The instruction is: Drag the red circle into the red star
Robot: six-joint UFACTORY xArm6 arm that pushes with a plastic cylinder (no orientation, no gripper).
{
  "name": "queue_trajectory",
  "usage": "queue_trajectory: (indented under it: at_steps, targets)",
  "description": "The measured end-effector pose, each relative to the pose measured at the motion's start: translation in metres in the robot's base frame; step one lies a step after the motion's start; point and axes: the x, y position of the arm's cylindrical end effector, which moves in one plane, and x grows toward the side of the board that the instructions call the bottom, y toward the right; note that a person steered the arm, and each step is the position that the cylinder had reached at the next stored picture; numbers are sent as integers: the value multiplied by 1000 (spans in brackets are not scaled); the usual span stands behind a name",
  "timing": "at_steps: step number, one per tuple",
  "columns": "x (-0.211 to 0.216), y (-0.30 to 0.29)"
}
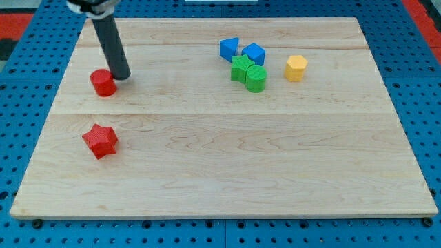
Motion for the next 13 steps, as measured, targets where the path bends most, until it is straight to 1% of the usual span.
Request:
queue_trajectory:
  at_steps: [1,2,3,4,5,6,7,8,9,10,11,12,13]
  targets:
    - [10,-7]
    - [-27,-23]
    - [-28,-85]
    - [-18,-67]
    - [-15,-3]
    - [16,2]
    - [-3,-4]
    - [-16,-48]
    - [5,-76]
    - [18,-79]
    - [49,-56]
    - [70,-51]
    - [77,-33]
